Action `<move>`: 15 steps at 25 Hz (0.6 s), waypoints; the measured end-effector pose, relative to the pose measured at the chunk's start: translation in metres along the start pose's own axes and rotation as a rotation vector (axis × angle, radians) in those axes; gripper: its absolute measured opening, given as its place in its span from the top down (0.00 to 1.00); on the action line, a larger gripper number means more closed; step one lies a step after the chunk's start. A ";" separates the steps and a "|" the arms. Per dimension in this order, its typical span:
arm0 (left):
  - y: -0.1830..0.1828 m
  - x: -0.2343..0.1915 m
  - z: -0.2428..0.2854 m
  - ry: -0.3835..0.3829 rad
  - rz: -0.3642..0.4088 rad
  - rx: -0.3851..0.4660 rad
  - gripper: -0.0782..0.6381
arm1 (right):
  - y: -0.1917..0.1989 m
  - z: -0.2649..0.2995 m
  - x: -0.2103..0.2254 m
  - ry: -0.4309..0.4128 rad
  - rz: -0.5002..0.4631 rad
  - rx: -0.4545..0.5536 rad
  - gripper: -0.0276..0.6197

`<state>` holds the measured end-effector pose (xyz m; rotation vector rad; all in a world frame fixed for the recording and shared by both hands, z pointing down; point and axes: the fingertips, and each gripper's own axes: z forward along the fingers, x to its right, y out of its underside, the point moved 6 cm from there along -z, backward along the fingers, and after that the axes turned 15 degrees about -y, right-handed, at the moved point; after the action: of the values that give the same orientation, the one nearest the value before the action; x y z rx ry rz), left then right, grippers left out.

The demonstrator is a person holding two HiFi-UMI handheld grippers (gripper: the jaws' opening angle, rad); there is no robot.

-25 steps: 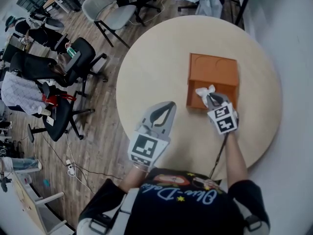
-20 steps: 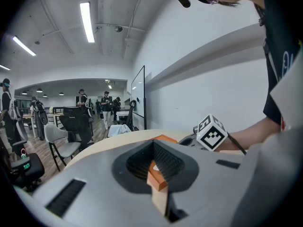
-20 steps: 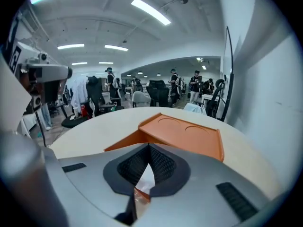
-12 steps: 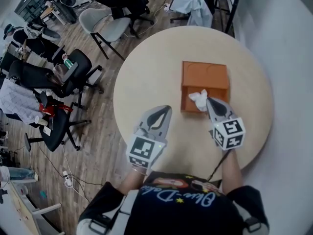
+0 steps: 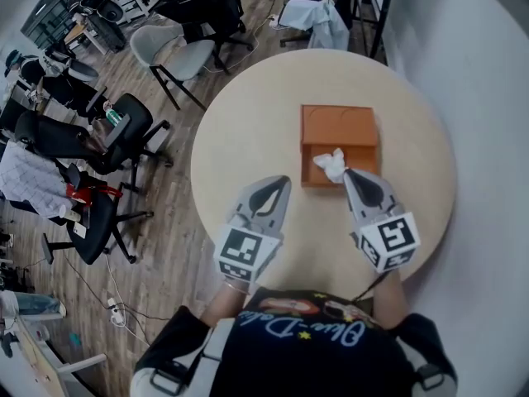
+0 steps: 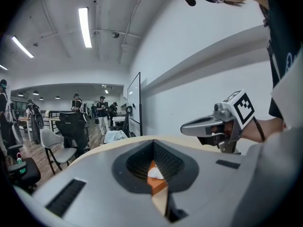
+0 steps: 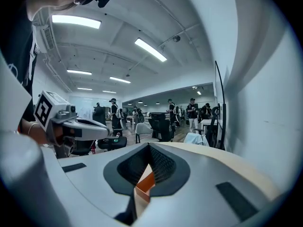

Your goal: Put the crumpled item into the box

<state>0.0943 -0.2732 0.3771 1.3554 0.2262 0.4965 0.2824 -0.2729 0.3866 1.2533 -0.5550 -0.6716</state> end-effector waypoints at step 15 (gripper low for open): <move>-0.004 0.009 -0.008 0.014 0.015 0.008 0.90 | -0.009 -0.017 -0.012 0.011 -0.038 0.024 0.96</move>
<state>0.0996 -0.2621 0.3729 1.3632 0.2298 0.5178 0.2842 -0.2544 0.3734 1.2914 -0.5330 -0.6914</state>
